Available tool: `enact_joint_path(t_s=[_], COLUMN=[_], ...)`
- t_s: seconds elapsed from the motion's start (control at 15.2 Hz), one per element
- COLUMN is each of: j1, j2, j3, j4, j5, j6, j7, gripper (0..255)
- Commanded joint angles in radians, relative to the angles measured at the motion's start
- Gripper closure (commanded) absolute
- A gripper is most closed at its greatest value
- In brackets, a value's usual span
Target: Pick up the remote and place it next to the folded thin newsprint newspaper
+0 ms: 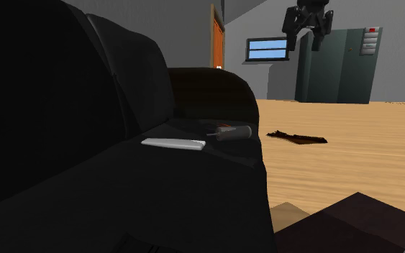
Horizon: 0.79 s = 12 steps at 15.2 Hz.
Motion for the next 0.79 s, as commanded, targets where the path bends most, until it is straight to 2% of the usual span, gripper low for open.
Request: enact_joint_path(t_s=[0.0, 0.73], j1=[0.000, 0.109], j2=[0.000, 0.349], j3=[0.000, 0.041], j4=[0.000, 0.089], j5=[0.000, 0.030], j6=[0.000, 0.216], j7=[0.000, -0.137], gripper=[0, 0])
